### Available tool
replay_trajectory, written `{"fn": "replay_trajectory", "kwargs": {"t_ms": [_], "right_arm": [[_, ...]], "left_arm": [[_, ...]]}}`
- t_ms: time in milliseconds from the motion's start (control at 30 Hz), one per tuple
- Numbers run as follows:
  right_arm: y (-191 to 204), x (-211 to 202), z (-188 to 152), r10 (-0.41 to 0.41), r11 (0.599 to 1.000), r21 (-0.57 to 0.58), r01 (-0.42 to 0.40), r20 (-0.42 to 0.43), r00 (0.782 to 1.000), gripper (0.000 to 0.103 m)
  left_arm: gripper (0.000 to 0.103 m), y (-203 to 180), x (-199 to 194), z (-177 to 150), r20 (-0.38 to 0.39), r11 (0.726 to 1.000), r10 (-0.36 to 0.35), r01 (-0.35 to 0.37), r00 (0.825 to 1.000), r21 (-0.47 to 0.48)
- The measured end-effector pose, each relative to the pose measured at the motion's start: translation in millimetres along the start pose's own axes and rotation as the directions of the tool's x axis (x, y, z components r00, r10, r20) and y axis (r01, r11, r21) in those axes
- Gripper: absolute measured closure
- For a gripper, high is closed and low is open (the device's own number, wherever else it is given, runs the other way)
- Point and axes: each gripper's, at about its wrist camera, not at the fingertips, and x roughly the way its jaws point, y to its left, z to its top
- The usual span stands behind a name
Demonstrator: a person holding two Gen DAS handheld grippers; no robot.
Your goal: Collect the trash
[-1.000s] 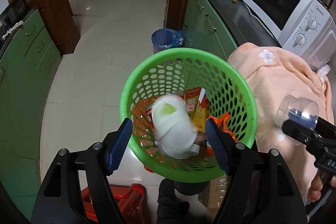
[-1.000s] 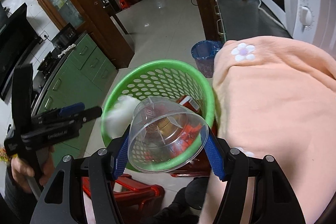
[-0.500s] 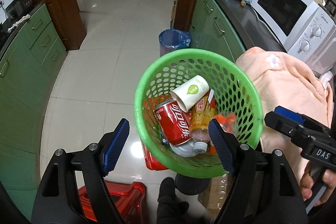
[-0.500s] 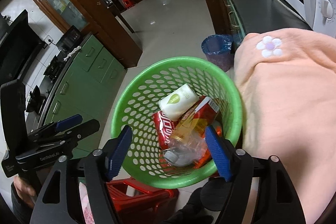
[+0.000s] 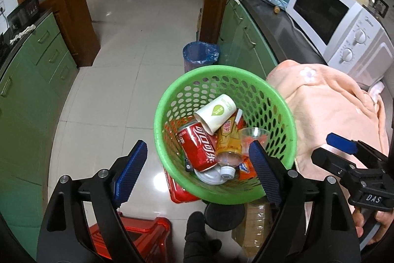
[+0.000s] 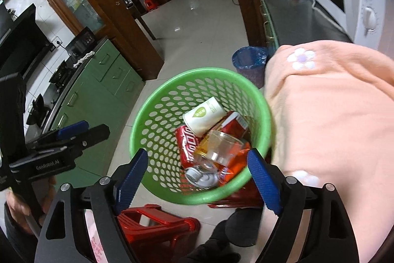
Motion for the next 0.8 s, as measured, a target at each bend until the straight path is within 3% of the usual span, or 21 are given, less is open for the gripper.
{"fn": "replay_trajectory", "kwargs": {"t_ms": [333,800], "right_arm": [[-15.7,-41.9,-23.1,-0.099,0.995,0.029,0.098,0.032,0.995,0.015],[-49.2,-99.3,-68.3,-0.225,0.966,0.145,0.215,0.060,0.972,0.012]], "left_arm": [[0.008,-30.1,-20.2,-9.0,0.024,0.997,-0.036,0.034,0.999,0.064],[0.005,-88.6,-40.3,-30.0,0.023,0.976,-0.119,0.112,0.993,0.185]]}}
